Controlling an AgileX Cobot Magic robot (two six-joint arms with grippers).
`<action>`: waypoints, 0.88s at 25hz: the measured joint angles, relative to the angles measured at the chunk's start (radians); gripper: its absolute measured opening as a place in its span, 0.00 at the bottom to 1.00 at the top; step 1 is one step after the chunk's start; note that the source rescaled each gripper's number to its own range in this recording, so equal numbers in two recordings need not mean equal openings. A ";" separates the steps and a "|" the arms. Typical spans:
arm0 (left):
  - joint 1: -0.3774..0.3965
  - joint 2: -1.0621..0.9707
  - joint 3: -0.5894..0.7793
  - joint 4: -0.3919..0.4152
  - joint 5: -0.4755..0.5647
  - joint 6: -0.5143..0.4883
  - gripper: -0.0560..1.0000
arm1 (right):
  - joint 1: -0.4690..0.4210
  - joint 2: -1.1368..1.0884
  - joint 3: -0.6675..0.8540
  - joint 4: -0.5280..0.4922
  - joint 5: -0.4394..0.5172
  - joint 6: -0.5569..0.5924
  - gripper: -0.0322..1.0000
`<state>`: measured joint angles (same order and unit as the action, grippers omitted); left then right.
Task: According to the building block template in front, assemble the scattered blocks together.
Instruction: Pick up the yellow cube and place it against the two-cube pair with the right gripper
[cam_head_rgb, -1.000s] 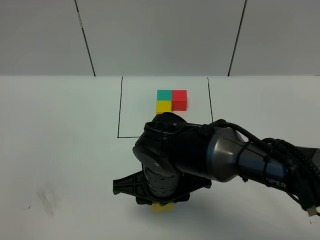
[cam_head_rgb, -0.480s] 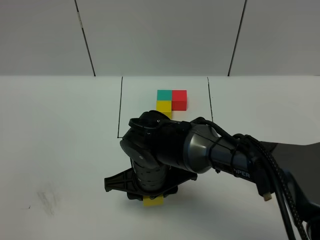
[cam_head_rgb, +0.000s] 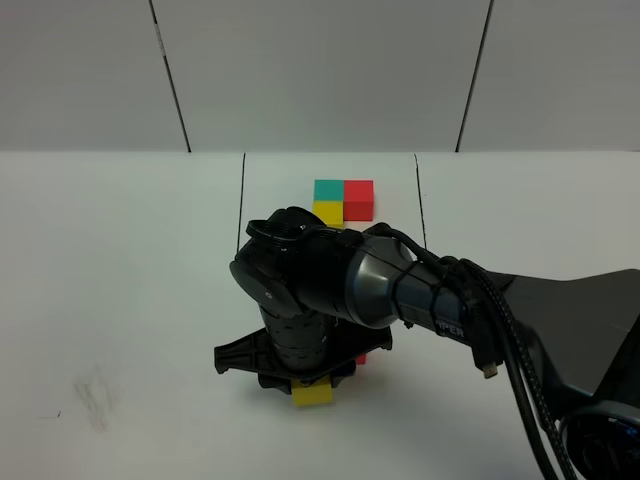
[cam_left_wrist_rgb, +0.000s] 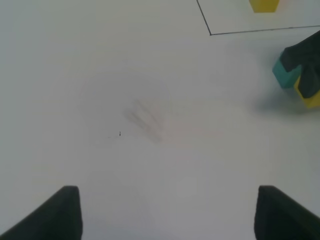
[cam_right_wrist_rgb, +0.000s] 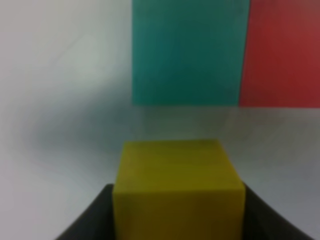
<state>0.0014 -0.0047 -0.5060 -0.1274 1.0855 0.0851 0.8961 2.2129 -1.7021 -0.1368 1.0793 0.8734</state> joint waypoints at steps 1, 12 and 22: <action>0.000 0.000 0.000 0.000 0.000 0.000 0.75 | 0.000 0.000 -0.001 0.000 0.000 0.001 0.03; 0.000 0.000 0.000 0.000 0.000 0.000 0.75 | -0.016 0.002 -0.002 -0.010 -0.001 0.023 0.03; 0.000 0.000 0.000 0.000 0.000 0.000 0.75 | -0.026 0.006 -0.002 0.000 -0.038 -0.004 0.03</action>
<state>0.0014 -0.0047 -0.5060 -0.1274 1.0855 0.0851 0.8697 2.2193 -1.7041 -0.1364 1.0408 0.8699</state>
